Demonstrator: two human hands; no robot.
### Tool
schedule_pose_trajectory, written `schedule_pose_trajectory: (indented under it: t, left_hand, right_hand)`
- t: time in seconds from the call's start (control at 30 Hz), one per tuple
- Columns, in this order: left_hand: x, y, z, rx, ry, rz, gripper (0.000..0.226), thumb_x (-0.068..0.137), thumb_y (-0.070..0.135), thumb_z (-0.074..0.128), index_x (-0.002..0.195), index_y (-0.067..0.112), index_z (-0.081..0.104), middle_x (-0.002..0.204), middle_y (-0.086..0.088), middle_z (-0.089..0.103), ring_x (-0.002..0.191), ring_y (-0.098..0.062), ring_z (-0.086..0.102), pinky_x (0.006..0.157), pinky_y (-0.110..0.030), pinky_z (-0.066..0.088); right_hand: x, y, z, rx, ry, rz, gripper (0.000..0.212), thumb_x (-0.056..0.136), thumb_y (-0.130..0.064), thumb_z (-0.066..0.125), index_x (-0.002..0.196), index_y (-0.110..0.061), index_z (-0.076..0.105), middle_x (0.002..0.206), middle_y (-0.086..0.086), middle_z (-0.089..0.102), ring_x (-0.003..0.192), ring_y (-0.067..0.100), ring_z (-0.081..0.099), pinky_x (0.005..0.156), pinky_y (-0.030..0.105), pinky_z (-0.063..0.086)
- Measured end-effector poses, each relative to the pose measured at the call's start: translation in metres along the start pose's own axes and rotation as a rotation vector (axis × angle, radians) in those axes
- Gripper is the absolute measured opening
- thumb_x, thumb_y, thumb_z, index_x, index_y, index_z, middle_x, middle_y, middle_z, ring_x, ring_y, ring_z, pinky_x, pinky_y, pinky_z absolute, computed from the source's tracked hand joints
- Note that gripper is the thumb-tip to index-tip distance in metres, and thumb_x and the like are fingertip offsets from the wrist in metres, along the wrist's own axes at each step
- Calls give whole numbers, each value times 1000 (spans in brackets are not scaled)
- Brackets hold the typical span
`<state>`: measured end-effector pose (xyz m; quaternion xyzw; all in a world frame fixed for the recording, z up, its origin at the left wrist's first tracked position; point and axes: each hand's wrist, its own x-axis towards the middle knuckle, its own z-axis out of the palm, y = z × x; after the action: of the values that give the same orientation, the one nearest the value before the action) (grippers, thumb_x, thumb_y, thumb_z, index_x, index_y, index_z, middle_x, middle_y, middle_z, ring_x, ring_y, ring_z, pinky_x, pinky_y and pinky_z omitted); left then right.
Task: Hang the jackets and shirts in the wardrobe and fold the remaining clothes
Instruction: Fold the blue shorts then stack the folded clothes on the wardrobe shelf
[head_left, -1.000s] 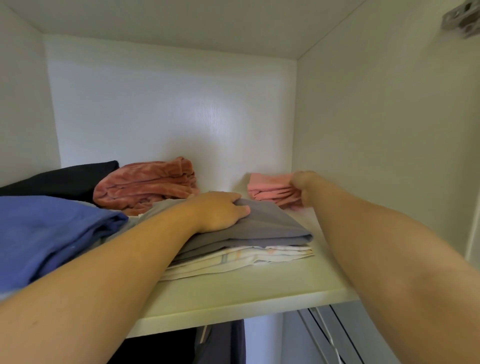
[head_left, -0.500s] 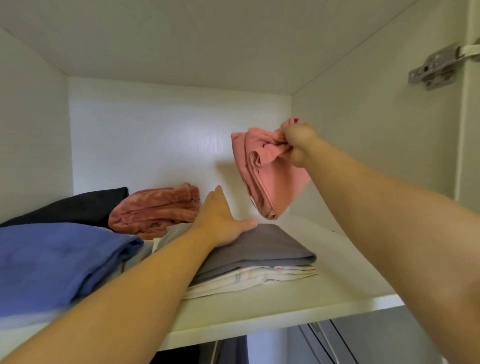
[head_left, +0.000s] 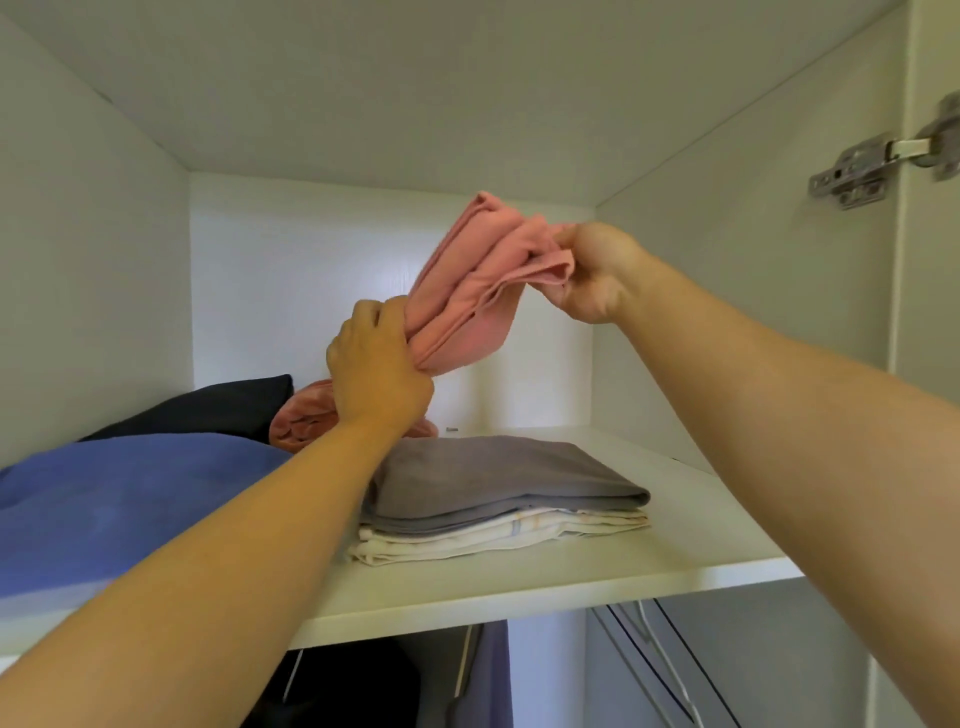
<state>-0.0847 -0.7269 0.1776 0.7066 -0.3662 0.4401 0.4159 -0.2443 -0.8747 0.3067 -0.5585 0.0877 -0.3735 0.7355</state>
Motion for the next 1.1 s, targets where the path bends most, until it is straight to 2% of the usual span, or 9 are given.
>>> schedule_pose_trajectory:
  t: [0.1, 0.3, 0.43, 0.57, 0.7, 0.8, 0.9, 1.03, 1.1]
  left_hand:
    - [4, -9, -22, 106, -18, 187, 59, 60, 8, 78, 117, 14, 64, 113, -13, 55, 96, -37, 53, 74, -39, 37]
    - [-8, -1, -53, 348, -88, 609, 57, 59, 19, 84, 113, 18, 69, 107, -5, 60, 97, -33, 52, 76, -41, 33]
    - [-43, 13, -59, 478, -295, 730, 57, 66, 9, 63, 122, 21, 60, 113, 0, 58, 102, -29, 48, 79, -40, 34]
    - [-61, 18, -70, 590, -509, 864, 57, 77, 17, 55, 133, 28, 50, 123, 3, 51, 112, -25, 45, 87, -39, 35]
    - [-29, 27, -89, 154, -894, 447, 57, 78, 53, 71, 132, 41, 59, 126, 15, 60, 116, -13, 54, 94, -29, 45]
    - [2, 36, -89, -92, -816, 211, 47, 89, 69, 58, 120, 36, 68, 122, 17, 64, 107, -9, 58, 83, -20, 41]
    - [20, 40, -71, -63, -818, 70, 61, 100, 67, 37, 131, 24, 66, 145, 1, 57, 129, -21, 52, 103, -32, 38]
    - [9, 37, -45, 45, -1056, -22, 70, 103, 64, 31, 149, 16, 51, 161, -7, 38, 146, -27, 38, 117, -34, 26]
    - [-4, 34, -39, 155, -1101, -33, 74, 99, 69, 38, 152, 18, 45, 163, -6, 34, 148, -26, 34, 117, -33, 24]
  right_hand:
    - [-8, 21, -18, -127, 58, 127, 32, 102, -6, 36, 82, -5, 60, 59, 9, 66, 47, 20, 66, 38, 29, 53]
    - [-17, 65, -64, -277, 46, 296, 58, 108, -17, 35, 64, 1, 68, 57, 14, 67, 45, 24, 67, 38, 30, 53]
    - [-21, 99, -92, -409, 190, 313, 37, 108, -15, 37, 75, -4, 51, 75, 14, 54, 63, 27, 54, 58, 33, 47]
    - [-20, 112, -98, -894, 66, 385, 21, 103, -1, 43, 84, 0, 53, 76, 14, 48, 61, 24, 48, 53, 28, 44]
    - [-21, 96, -85, -1077, 59, 379, 26, 105, -14, 51, 86, -1, 62, 75, 16, 67, 52, 25, 64, 43, 21, 48]
    - [-31, 85, -72, -933, -122, 618, 38, 107, -42, 45, 99, -10, 64, 81, 15, 71, 55, 26, 64, 48, 30, 50]
    - [-39, 73, -62, -1274, -186, 592, 28, 106, -14, 38, 92, -4, 60, 73, 19, 58, 48, 24, 53, 43, 26, 43]
    - [-46, 82, -54, -1794, 16, 252, 31, 103, -14, 48, 118, 5, 66, 118, 20, 66, 100, 32, 65, 84, 33, 51]
    - [-49, 100, -57, -1842, 82, 217, 36, 107, -21, 44, 128, 3, 61, 131, 19, 62, 107, 32, 60, 82, 31, 43]
